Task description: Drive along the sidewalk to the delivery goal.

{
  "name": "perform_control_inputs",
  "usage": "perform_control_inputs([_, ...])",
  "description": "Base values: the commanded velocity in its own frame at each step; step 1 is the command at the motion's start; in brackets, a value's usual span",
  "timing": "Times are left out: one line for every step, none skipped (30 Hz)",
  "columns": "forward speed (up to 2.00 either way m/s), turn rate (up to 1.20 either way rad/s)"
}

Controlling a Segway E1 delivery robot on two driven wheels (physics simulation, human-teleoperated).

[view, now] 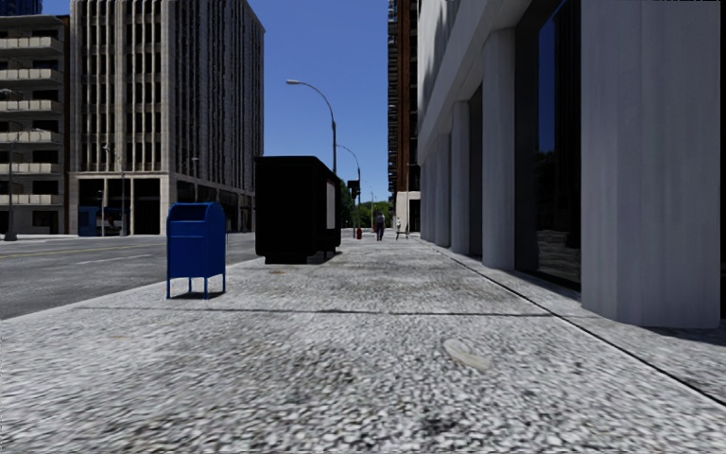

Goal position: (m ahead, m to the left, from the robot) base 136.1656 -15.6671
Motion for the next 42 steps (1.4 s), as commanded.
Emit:
perform_control_inputs([2.00, -0.59])
perform_control_inputs([2.00, -0.76])
perform_control_inputs([2.00, -0.82])
perform_control_inputs([2.00, -0.83])
perform_control_inputs([2.00, -0.41])
perform_control_inputs([2.00, -0.41])
perform_control_inputs([2.00, -0.02])
perform_control_inputs([2.00, 0.00])
perform_control_inputs([2.00, 0.00])
perform_control_inputs([2.00, 0.00])
perform_control_inputs([2.00, 0.00])
perform_control_inputs([2.00, 0.00])
perform_control_inputs([2.00, 0.00])
perform_control_inputs([2.00, 0.00])
perform_control_inputs([2.00, 0.00])
perform_control_inputs([2.00, 0.00])
perform_control_inputs([2.00, 0.00])
perform_control_inputs([2.00, 0.00])
perform_control_inputs([2.00, 0.00])
perform_control_inputs([2.00, -0.08])
perform_control_inputs([2.00, -0.80])
perform_control_inputs([2.00, -1.20])
perform_control_inputs([2.00, -1.20])
perform_control_inputs([2.00, -1.20])
perform_control_inputs([2.00, -1.18])
perform_control_inputs([2.00, 0.00])
perform_control_inputs([2.00, 0.00])
perform_control_inputs([2.00, 0.00])
perform_control_inputs([2.00, 0.00])
perform_control_inputs([2.00, 0.00])
perform_control_inputs([2.00, 0.00])
perform_control_inputs([2.00, 0.00])
perform_control_inputs([2.00, 0.00])
perform_control_inputs([2.00, 0.00])
perform_control_inputs([2.00, 0.00])
perform_control_inputs([2.00, 0.00])
perform_control_inputs([2.00, 0.00])
perform_control_inputs([2.00, 0.00])
perform_control_inputs([2.00, 0.00])
perform_control_inputs([2.00, 0.00])
perform_control_inputs([2.00, 0.00])
perform_control_inputs([2.00, 0.00])
